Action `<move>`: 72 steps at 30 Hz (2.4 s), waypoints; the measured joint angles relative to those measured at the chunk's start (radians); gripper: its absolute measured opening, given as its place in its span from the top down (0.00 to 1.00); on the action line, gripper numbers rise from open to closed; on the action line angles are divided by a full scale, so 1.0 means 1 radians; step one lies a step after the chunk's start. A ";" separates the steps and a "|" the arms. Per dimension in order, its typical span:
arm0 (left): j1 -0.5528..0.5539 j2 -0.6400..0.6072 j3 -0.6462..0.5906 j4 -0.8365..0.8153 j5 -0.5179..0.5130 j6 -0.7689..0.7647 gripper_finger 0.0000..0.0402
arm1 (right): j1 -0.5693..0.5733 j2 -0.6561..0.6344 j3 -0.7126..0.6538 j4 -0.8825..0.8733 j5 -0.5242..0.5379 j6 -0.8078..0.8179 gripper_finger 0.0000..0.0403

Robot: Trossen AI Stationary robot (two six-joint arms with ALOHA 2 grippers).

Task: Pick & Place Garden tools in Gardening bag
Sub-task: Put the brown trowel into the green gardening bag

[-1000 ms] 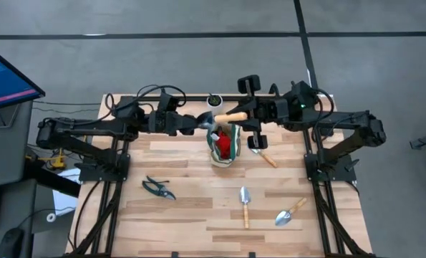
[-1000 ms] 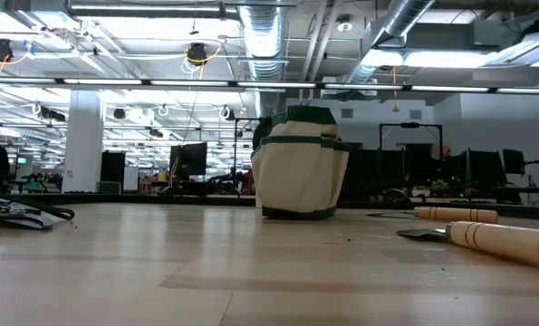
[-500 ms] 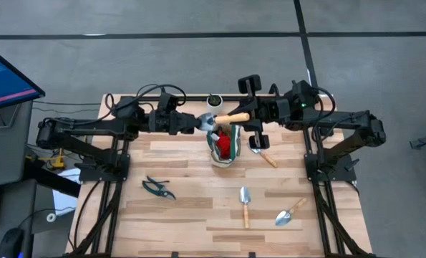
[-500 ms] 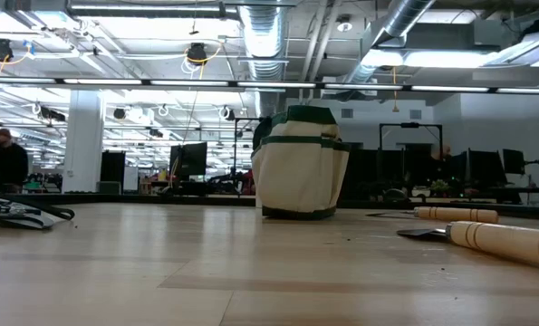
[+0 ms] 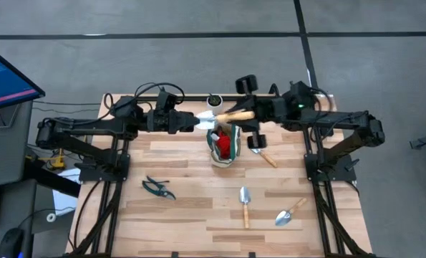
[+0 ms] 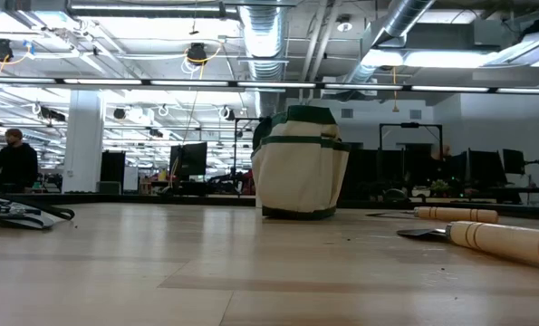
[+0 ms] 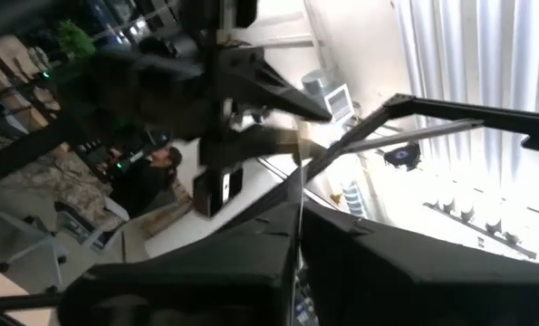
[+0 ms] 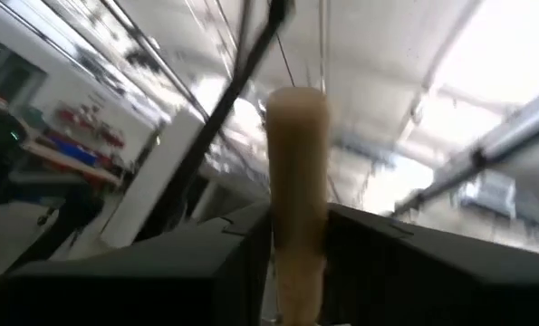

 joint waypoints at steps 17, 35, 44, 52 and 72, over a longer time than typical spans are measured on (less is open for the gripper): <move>0.100 0.002 -0.001 -0.002 0.068 0.028 1.00 | 0.000 -0.148 -0.001 -0.426 0.131 0.019 0.41; 0.218 0.001 -0.001 -0.248 0.157 0.182 1.00 | 0.092 -0.450 -0.002 -1.282 0.548 0.170 0.50; 0.237 0.001 -0.001 -0.438 0.157 0.295 1.00 | 0.167 -0.489 -0.002 -1.489 0.640 0.342 0.56; 0.216 0.001 -0.001 -0.590 0.156 0.391 1.00 | 0.162 -0.480 -0.002 -1.594 0.640 0.474 0.60; 0.057 0.002 -0.001 -0.833 0.084 0.575 1.00 | 0.065 0.020 0.172 -1.239 0.470 0.324 0.38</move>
